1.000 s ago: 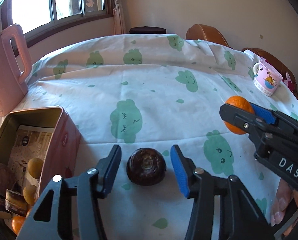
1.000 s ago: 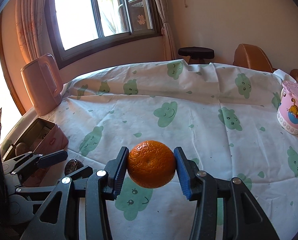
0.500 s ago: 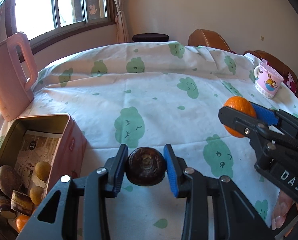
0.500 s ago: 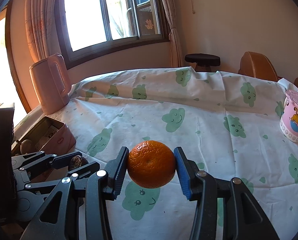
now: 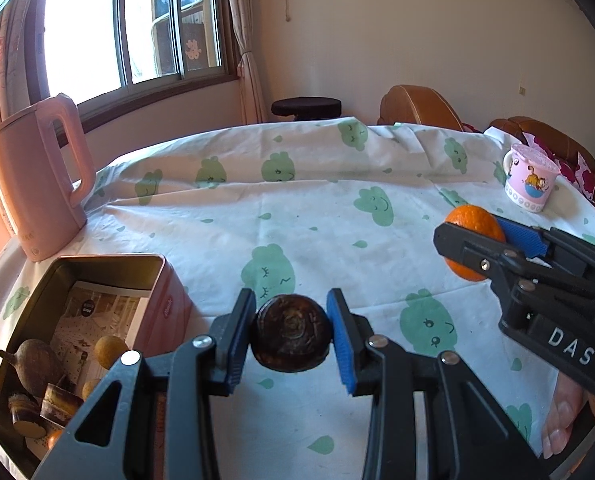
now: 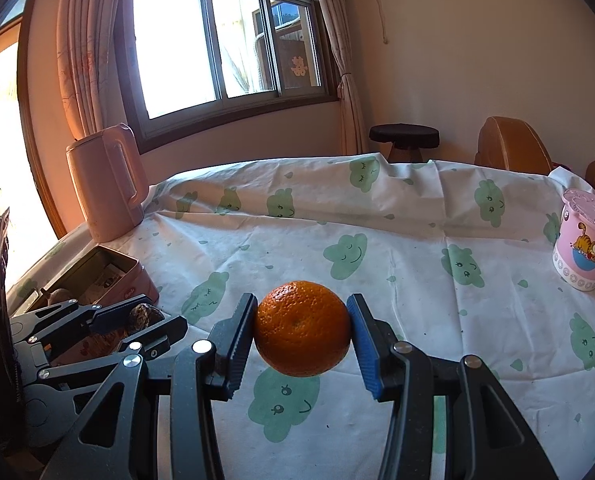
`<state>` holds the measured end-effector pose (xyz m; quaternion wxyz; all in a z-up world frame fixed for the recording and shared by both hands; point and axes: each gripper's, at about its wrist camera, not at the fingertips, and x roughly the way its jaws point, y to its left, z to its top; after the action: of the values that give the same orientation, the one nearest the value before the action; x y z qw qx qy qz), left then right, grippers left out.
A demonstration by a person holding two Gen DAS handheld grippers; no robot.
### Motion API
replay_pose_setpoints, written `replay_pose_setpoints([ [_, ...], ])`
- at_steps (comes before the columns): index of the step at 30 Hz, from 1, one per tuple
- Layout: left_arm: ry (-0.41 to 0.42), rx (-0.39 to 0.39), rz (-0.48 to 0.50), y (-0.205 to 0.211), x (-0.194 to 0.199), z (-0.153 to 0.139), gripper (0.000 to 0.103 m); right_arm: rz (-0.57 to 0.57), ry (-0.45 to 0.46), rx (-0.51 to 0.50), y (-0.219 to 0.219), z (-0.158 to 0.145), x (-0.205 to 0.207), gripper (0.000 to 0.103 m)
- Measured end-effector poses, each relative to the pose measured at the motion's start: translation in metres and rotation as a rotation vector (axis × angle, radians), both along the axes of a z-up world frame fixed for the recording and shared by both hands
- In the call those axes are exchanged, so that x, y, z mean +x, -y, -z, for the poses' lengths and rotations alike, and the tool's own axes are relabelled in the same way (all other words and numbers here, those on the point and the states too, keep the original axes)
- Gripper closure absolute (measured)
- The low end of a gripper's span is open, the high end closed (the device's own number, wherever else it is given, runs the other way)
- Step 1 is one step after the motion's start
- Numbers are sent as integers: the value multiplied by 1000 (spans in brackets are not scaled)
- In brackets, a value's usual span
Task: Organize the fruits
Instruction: 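Lift the orange and dark brown fruit and carry them toward the tin box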
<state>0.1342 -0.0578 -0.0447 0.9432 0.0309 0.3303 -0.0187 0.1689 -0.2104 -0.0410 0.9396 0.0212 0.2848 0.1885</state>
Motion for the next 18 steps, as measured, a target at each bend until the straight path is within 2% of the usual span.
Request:
replay_pose_setpoints([
  [18, 93, -19, -12, -4, -14, -10, 64, 6, 69, 14, 4, -6, -11, 54],
])
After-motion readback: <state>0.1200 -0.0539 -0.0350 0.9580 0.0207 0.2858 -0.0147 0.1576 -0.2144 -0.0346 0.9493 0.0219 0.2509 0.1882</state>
